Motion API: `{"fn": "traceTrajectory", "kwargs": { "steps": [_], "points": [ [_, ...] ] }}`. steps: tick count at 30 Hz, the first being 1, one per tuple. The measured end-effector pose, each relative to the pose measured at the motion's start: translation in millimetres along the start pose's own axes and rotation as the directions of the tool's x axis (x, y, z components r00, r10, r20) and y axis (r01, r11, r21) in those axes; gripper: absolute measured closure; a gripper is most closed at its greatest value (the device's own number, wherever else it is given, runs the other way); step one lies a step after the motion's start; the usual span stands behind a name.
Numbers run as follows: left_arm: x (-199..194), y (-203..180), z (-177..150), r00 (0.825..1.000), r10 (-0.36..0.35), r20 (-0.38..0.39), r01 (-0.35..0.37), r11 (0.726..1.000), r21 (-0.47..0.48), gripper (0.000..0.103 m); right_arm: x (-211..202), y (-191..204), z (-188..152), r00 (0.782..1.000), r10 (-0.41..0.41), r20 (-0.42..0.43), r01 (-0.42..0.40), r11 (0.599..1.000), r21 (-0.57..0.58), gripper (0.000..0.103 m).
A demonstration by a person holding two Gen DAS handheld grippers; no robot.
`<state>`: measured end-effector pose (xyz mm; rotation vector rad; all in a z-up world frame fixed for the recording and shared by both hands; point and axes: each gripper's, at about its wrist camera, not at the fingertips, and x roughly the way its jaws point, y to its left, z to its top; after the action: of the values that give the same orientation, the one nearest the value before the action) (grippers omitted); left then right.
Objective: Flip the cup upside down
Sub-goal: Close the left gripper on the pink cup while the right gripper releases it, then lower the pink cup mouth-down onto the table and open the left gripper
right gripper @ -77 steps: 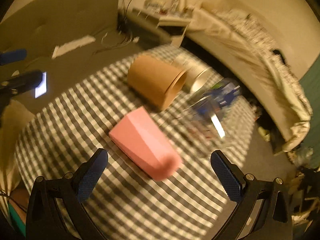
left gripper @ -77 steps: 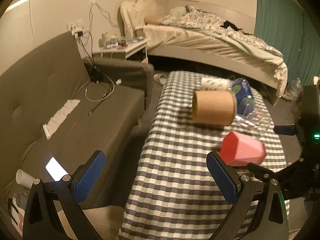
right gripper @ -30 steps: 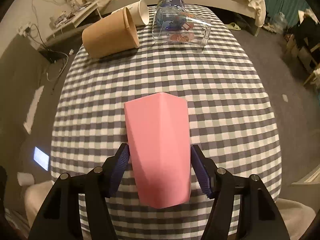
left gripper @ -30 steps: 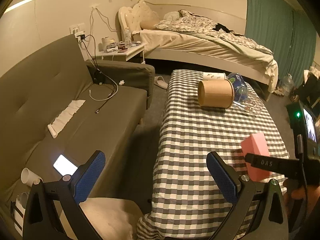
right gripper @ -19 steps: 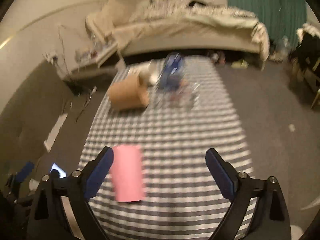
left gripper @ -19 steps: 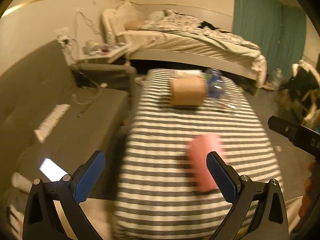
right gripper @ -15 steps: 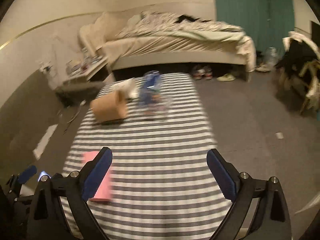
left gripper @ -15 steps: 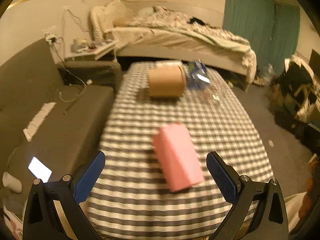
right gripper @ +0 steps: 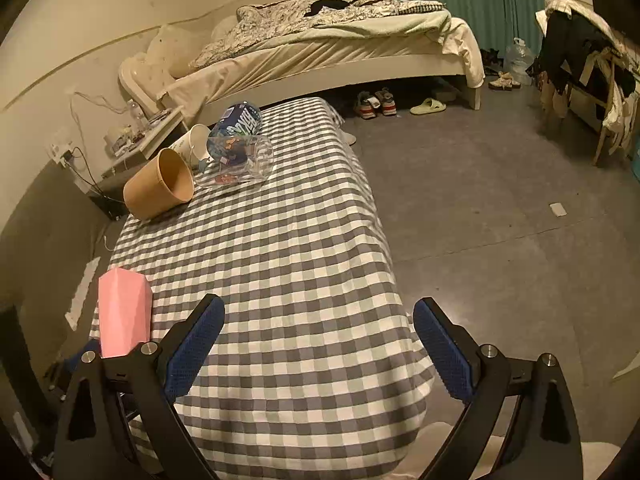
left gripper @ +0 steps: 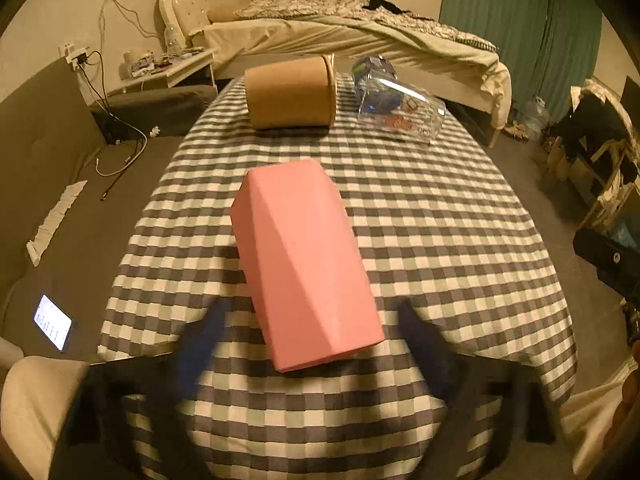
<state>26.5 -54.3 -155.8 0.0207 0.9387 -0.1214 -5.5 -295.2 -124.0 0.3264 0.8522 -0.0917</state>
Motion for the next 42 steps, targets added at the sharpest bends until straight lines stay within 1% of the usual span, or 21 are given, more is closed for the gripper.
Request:
{"fn": "traceTrajectory", "kwargs": {
  "steps": [2,7,9,14,19,25,30,39,42],
  "points": [
    [1,0,0,1.0,-0.009,-0.015,0.009,1.0,0.007,0.043,3,2,-1,1.0,0.005,-0.006,-0.005,1.0,0.0,0.007],
    [-12,0,6,1.0,-0.009,-0.009,0.009,0.999,0.044,0.045,10,14,2,1.0,0.02,-0.007,-0.02,1.0,-0.022,0.007],
    [-20,-3,13,1.0,-0.011,0.002,0.011,0.998,0.067,0.045,10,19,2,1.0,0.021,-0.007,-0.021,0.999,-0.035,0.007],
    [-27,-8,33,0.999,-0.015,0.03,0.013,0.996,0.085,0.046,11,25,1,1.0,0.024,-0.008,-0.024,0.998,-0.056,0.007],
    [-21,-12,49,0.999,-0.006,0.037,0.002,0.996,0.095,0.046,8,19,0,1.0,0.02,-0.005,-0.02,0.999,-0.043,0.007],
    [-11,-15,59,0.999,-0.001,0.04,-0.003,0.995,0.098,0.046,6,9,0,1.0,0.016,-0.003,-0.016,1.0,-0.014,0.007],
    [-1,-16,70,0.999,0.001,0.041,-0.005,0.995,0.1,0.046,6,9,1,1.0,0.018,-0.008,-0.018,1.0,-0.02,0.007],
    [1,-15,72,0.999,-0.009,0.037,0.006,0.995,0.1,0.046,10,10,-1,1.0,0.006,-0.017,-0.006,1.0,-0.021,0.007],
    [0,-18,71,0.999,-0.014,0.036,0.01,0.993,0.121,0.045,10,10,0,1.0,0.005,-0.011,-0.005,1.0,-0.021,0.007]
  ]
}}
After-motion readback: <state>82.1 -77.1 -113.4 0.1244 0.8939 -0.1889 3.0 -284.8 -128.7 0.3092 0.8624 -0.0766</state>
